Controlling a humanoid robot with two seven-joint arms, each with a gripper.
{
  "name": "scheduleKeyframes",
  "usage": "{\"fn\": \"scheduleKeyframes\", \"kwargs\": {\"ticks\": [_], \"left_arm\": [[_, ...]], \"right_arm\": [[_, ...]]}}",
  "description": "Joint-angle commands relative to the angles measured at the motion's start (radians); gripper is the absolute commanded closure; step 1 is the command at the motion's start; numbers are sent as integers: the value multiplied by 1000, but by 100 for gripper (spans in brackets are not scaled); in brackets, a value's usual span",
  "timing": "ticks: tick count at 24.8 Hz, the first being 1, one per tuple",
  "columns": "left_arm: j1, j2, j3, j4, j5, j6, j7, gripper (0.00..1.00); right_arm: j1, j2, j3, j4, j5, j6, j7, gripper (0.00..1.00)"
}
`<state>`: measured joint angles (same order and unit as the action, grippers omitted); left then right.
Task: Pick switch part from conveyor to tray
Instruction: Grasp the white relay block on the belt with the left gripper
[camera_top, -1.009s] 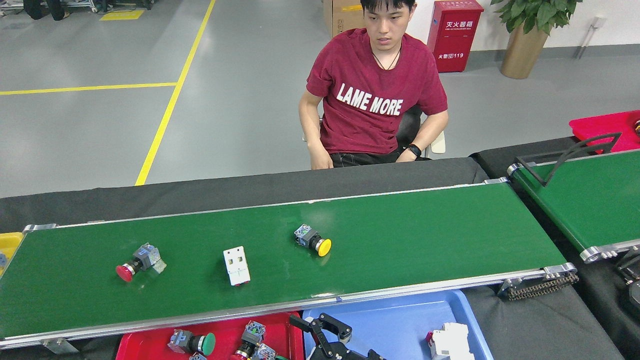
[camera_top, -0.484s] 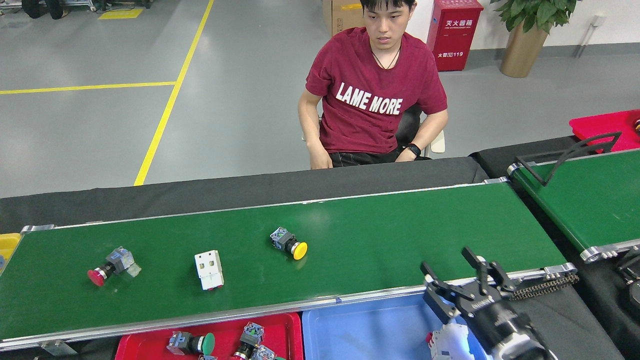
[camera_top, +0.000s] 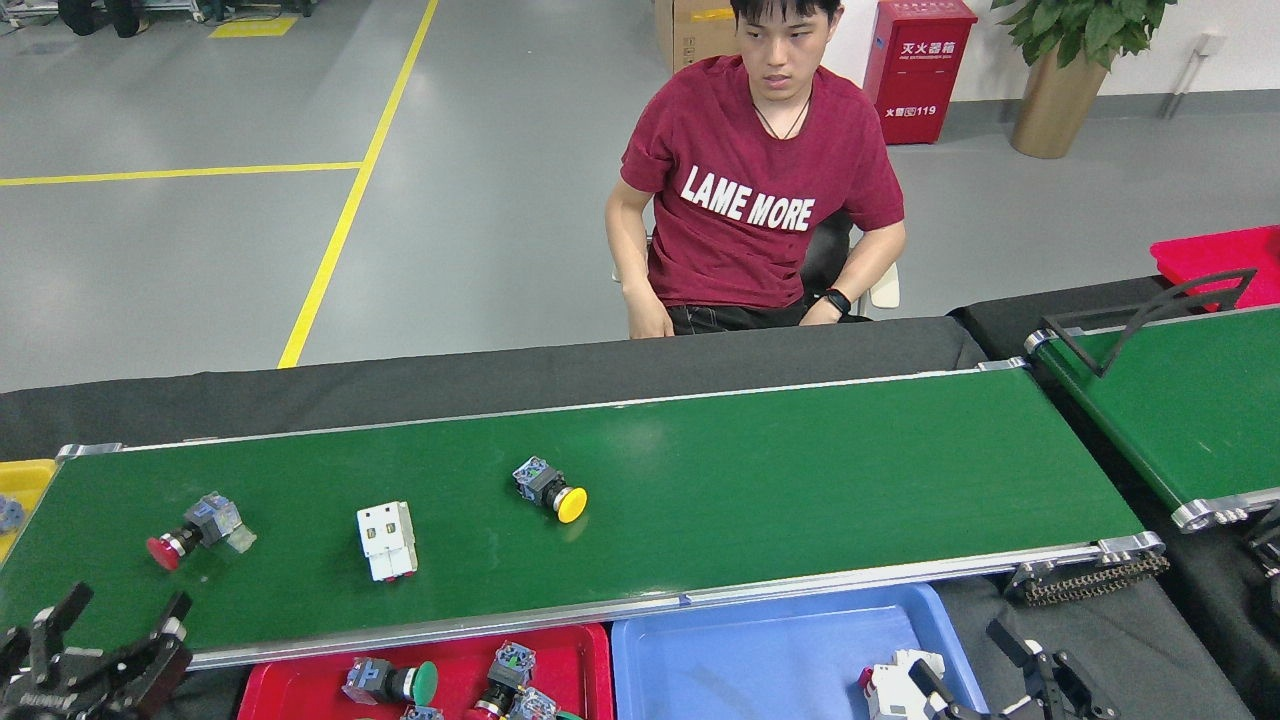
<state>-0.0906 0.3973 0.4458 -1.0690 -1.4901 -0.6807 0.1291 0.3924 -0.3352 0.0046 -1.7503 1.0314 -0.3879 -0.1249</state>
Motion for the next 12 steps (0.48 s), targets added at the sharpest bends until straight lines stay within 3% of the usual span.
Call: {"fn": "scheduleKeyframes", "kwargs": {"ticks": [1,4,10,12], "left_arm": [[-49,52,-67,66,-2,18,75,0],[-143,83,-150,207,-2,84,110,0],[-304,123,-271,416,-4,90,182,1],[-327,123,-308,446,-2,90,210,13]], "right_arm": [[0,-8,-11,-15,-2,-5,-18,2],[-4,10,-20,-15,-2,41,-18,2],[-76,81,-20,-14,-2,142,-13,2],[-121,91,-17,-11,2,192,-5,2]]}}
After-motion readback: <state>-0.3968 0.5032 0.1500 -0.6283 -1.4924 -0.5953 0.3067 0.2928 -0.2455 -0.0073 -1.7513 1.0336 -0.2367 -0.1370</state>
